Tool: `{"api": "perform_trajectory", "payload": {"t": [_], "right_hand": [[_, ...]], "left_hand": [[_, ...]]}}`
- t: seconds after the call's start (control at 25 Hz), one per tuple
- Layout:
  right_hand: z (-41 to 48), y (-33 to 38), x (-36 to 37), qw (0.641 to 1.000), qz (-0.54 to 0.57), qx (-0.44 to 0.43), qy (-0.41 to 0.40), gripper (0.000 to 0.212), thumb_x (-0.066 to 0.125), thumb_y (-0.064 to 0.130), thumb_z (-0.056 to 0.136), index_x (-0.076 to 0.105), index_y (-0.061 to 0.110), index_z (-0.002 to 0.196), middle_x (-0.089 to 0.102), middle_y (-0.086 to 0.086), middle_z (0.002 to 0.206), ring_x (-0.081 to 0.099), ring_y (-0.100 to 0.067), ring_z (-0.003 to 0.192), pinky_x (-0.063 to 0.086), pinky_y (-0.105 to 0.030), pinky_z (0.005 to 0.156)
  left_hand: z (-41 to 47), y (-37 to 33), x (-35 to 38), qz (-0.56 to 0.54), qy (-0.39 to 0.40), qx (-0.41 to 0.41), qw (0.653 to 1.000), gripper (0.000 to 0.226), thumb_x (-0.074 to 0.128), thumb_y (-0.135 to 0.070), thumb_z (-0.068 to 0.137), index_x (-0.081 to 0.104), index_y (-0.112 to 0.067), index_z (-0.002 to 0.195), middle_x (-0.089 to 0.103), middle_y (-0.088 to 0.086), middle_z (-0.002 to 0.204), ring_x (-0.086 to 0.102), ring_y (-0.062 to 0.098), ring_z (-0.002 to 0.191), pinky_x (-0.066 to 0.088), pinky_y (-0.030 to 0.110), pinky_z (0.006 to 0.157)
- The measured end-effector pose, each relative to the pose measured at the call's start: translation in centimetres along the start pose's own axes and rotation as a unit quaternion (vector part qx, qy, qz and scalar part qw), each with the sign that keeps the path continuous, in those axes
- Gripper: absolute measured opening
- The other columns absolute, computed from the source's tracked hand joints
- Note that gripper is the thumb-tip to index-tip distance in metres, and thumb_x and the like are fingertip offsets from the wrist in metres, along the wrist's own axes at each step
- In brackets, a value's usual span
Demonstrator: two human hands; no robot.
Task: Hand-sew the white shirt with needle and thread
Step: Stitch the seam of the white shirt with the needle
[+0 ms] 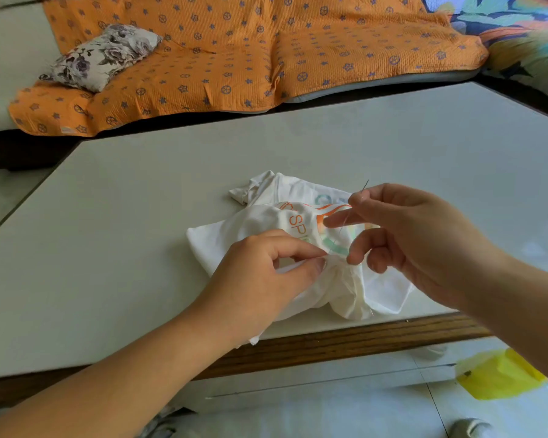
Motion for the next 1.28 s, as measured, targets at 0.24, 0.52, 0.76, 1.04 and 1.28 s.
{"api": "perform_trajectory", "payload": {"t": [0.24, 0.52, 0.76, 1.04, 1.28], "right_hand": [[1.5, 0.1, -0.8, 0.977, 0.208, 0.033, -0.005, 0.006, 0.046, 0.009, 0.1, 0.05, 0.008, 0.096, 0.067, -0.014, 0.068, 0.074, -0.033, 0.074, 0.062, -0.041, 0.07], [3.4, -0.3, -2.9, 0.977, -0.099, -0.122, -0.143, 0.011, 0.056, 0.024, 0.098, 0.057, 0.027, 0.087, 0.075, -0.002, 0.076, 0.073, -0.021, 0.082, 0.055, -0.043, 0.088], [4.0, 0.2, -4.6, 0.942, -0.203, -0.176, -0.202, 0.004, 0.056, 0.027, 0.097, 0.057, 0.025, 0.094, 0.072, 0.006, 0.075, 0.066, 0.003, 0.064, 0.04, -0.009, 0.048], [4.4, -0.3, -4.5, 0.933, -0.263, -0.167, -0.18, 0.006, 0.053, 0.026, 0.098, 0.057, 0.024, 0.094, 0.071, 0.004, 0.072, 0.056, 0.0, 0.047, 0.041, -0.015, 0.045], [0.8, -1.2, -0.8, 0.942, -0.297, -0.156, 0.028, 0.011, 0.057, 0.017, 0.093, 0.059, 0.025, 0.085, 0.072, 0.016, 0.078, 0.066, 0.001, 0.074, 0.049, -0.017, 0.073]], "left_hand": [[0.1, -0.1, 0.1, -0.047, 0.036, -0.041, 0.997, 0.01, 0.072, -0.03, 0.084, 0.076, -0.039, 0.082, 0.073, -0.018, 0.087, 0.063, 0.023, 0.086, 0.049, 0.023, 0.078], [0.1, 0.1, -0.2, -0.09, 0.066, -0.09, 0.99, 0.01, 0.071, -0.032, 0.085, 0.077, -0.04, 0.086, 0.074, 0.004, 0.089, 0.064, 0.021, 0.081, 0.05, 0.019, 0.078], [0.1, 0.2, -0.2, -0.107, 0.08, -0.112, 0.985, 0.009, 0.071, -0.037, 0.082, 0.078, -0.036, 0.087, 0.071, 0.018, 0.1, 0.065, 0.033, 0.101, 0.052, 0.036, 0.095], [0.1, 0.2, -0.2, -0.107, 0.081, -0.123, 0.983, 0.007, 0.071, -0.033, 0.084, 0.078, -0.033, 0.086, 0.075, 0.006, 0.095, 0.067, 0.021, 0.099, 0.052, 0.025, 0.091], [0.0, 0.3, -0.4, -0.139, 0.083, -0.133, 0.978, 0.011, 0.07, -0.033, 0.084, 0.079, -0.03, 0.09, 0.077, -0.006, 0.093, 0.07, 0.007, 0.096, 0.051, 0.019, 0.088]]}}
Point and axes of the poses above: each hand's wrist, its own z-axis towards the middle knuckle, its own x-axis out of the palm, y = z × x, the point moved 2 cm from there along z, towards the middle knuckle
